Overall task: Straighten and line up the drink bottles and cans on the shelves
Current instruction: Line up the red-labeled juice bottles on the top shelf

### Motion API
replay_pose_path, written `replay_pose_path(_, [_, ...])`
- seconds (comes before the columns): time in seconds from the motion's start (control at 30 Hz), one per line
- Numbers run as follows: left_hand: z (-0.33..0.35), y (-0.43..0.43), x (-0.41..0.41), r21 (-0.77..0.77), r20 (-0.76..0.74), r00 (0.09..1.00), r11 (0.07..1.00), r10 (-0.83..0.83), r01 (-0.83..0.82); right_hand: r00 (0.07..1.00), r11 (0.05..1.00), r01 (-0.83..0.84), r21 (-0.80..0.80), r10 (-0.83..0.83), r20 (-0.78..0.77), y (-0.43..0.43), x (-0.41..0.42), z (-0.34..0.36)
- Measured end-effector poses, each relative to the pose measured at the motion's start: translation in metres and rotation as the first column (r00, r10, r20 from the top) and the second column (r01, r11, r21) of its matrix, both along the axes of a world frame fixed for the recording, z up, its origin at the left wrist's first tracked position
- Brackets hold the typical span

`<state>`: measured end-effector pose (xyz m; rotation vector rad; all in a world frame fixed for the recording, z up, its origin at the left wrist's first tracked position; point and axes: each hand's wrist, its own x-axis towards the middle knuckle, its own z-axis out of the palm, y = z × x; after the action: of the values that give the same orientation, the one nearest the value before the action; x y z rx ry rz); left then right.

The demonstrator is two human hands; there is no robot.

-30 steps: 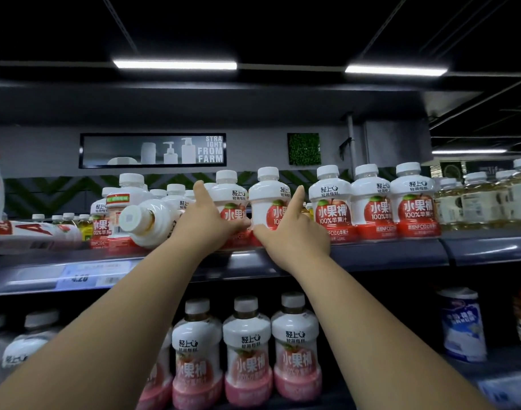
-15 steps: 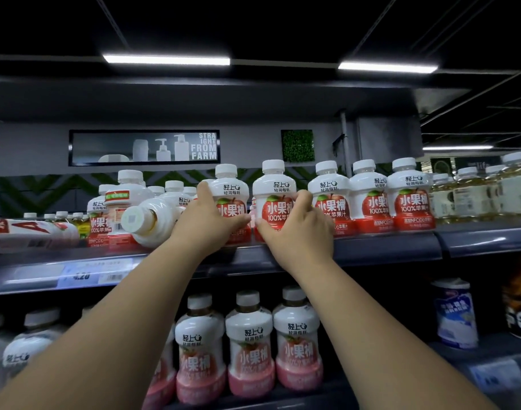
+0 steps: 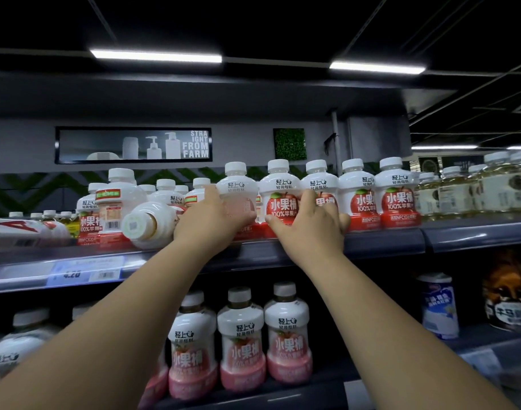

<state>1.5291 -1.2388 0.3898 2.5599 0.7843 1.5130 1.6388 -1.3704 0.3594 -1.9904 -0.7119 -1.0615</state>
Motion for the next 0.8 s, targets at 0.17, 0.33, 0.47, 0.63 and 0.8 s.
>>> replay_pose_path(0.17, [0.003,-0.009,0.005,-0.017,-0.024,1.0,1.0,0.0,0.0,0.994,0.993,-0.109,0.036,0.109,0.006,-0.01,0.015,-0.003])
replay_pose_path(0.33, [0.002,-0.013,0.006,-0.01,-0.036,0.998,0.999,0.052,-0.053,0.98,0.976,-0.194,0.104,0.187,0.075,-0.013,0.022,-0.008])
replay_pose_path(0.47, [0.002,-0.017,0.001,-0.016,-0.052,0.998,0.999,0.03,-0.031,0.945,0.94,-0.286,0.186,0.244,0.217,-0.014,0.023,-0.019])
replay_pose_path(0.63, [-0.003,-0.034,-0.029,0.14,0.015,0.999,0.989,0.048,-0.05,0.87,0.875,-0.449,0.181,0.383,0.309,-0.006,0.003,-0.026])
replay_pose_path(0.8, [-0.005,-0.031,-0.078,0.278,0.081,0.995,0.958,0.052,-0.073,0.802,0.82,-0.559,0.126,0.495,0.334,0.021,-0.043,-0.022])
